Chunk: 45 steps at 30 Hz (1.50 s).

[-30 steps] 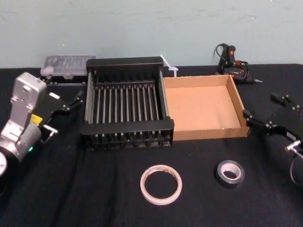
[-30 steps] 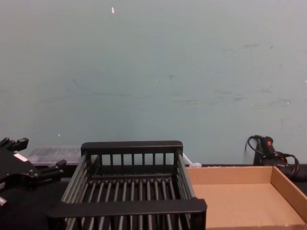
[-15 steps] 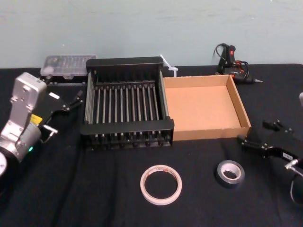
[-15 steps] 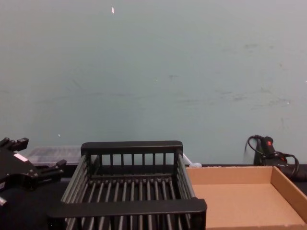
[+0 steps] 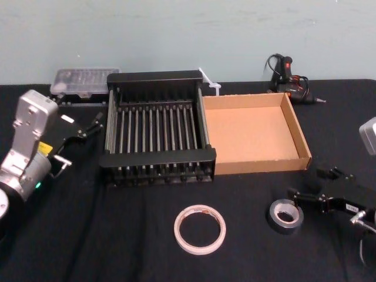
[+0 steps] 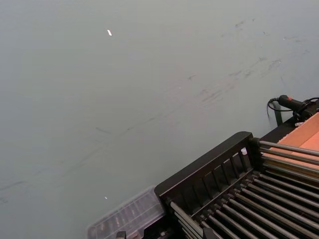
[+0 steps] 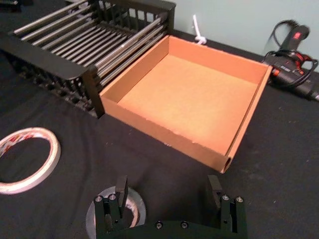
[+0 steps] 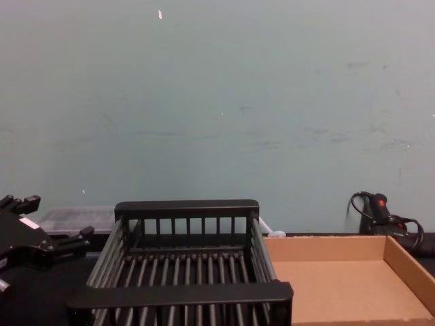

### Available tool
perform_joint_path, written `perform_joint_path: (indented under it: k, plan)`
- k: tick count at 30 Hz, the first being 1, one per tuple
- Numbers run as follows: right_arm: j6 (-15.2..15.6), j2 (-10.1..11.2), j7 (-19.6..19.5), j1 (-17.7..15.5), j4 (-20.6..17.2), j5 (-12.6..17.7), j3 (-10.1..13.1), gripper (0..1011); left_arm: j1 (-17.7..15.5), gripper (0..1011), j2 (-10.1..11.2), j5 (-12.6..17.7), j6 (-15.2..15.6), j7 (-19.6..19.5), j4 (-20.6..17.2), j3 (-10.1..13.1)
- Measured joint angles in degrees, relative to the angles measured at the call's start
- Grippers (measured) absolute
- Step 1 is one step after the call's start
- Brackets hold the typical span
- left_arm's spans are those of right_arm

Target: Pick up the white tape and place it into the black box , Pick up the silver tape and place it into the brown box.

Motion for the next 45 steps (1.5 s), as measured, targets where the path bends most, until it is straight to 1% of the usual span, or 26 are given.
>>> perform_joint_path:
  k: [9,18,34,45]
  plan:
    - [1.92,0.93,1.45,-0.66,-0.67,-0.69,-0.31,1002,0.0,1001,0.0,0.0,0.0,0.0,0.0,0.0]
    - [2.69,1.06,1.91,-0.45,-0.28,-2.13,-1.19,1002,0.0,1001,0.0,0.0,0.0,0.0,0.0,0.0]
    - [3.53,-0.49,2.48,0.86,1.63,-4.27,-2.32,1002,0.0,1001,0.0,0.0,0.0,0.0,0.0,0.0]
    - [3.92,-1.34,3.08,1.82,2.76,-4.96,-2.69,1002,0.0,1001,0.0,0.0,0.0,0.0,0.0,0.0]
